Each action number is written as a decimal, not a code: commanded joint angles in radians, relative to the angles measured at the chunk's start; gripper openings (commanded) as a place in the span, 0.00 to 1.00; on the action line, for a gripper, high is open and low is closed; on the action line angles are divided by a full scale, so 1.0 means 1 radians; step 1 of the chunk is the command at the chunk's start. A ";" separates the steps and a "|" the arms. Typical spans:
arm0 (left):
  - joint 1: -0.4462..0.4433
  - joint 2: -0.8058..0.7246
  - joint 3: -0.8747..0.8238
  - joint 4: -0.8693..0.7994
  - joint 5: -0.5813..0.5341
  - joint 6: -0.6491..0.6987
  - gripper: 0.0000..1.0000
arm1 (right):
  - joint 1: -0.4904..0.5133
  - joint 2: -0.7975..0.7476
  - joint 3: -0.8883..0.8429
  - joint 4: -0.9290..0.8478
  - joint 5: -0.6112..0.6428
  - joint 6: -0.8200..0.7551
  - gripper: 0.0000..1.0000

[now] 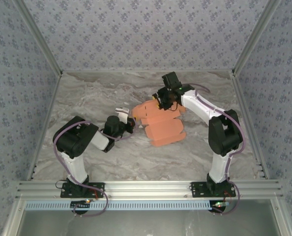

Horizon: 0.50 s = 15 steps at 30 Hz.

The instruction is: Fold the paper box

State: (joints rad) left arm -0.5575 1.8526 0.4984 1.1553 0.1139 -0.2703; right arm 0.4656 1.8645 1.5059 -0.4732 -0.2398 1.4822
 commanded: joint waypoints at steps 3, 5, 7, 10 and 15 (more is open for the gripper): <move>-0.004 -0.013 -0.009 0.053 -0.013 0.008 0.00 | -0.013 0.015 0.008 0.013 0.010 0.021 0.27; -0.005 -0.013 -0.010 0.055 -0.011 0.002 0.01 | -0.013 0.024 0.008 0.020 0.008 0.023 0.13; -0.005 -0.020 -0.012 0.053 -0.008 -0.007 0.10 | -0.013 0.030 0.005 0.028 0.006 0.023 0.06; 0.001 -0.049 -0.012 0.029 0.013 -0.015 0.27 | -0.011 0.033 -0.009 0.064 -0.009 0.015 0.02; 0.034 -0.090 -0.007 -0.024 0.090 -0.036 0.52 | -0.012 0.024 -0.064 0.190 -0.071 -0.030 0.00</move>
State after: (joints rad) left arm -0.5442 1.8080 0.4870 1.1248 0.1524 -0.2913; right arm 0.4538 1.8774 1.4754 -0.3550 -0.2756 1.4883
